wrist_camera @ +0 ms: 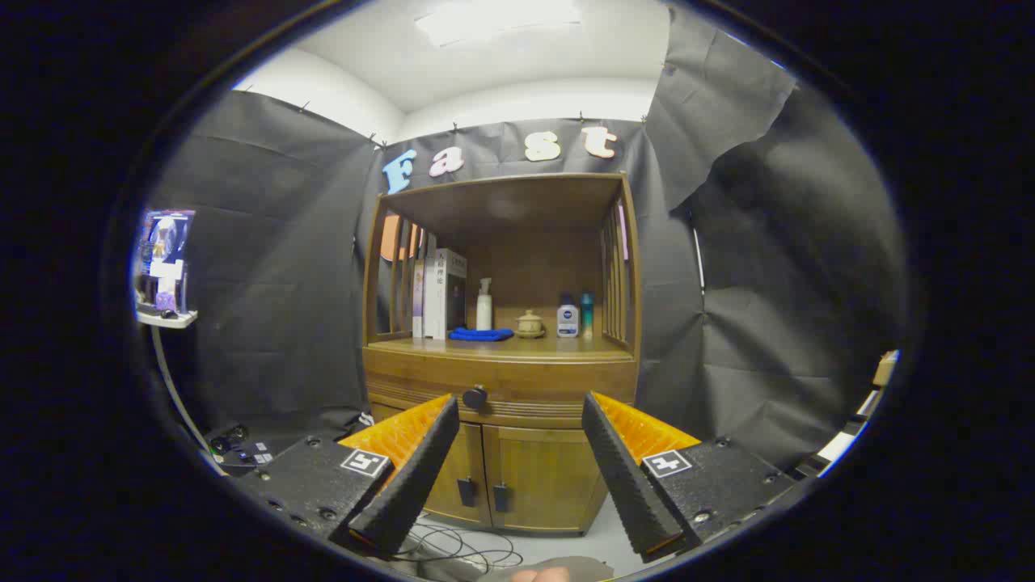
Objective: Pull open the drawer, take out the items inside it, and place them on the countertop above the cabinet.
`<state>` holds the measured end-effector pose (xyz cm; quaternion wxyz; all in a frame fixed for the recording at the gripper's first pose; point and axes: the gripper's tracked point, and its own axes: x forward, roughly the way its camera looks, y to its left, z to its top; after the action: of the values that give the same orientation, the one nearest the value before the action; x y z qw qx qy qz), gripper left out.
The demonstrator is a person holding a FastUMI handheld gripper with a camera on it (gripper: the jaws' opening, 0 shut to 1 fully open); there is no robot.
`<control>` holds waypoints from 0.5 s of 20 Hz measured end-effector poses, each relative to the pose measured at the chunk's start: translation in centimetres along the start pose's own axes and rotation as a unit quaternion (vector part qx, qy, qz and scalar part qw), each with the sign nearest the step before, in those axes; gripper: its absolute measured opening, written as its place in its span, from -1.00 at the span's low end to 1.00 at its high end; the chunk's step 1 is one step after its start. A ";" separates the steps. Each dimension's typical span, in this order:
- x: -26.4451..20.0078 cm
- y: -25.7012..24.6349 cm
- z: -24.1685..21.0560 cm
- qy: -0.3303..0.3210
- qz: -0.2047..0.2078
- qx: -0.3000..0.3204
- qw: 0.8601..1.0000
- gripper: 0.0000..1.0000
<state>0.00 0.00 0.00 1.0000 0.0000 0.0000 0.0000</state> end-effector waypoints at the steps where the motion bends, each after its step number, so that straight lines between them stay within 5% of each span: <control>1: 0.0 0.0 0.0 0.001 0.001 0.000 1.000 0.98; 10: 0.2 0.0 -0.2 0.002 0.002 -0.010 1.000 0.98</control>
<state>0.16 0.04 -0.16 0.9999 -0.0101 0.0024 0.0018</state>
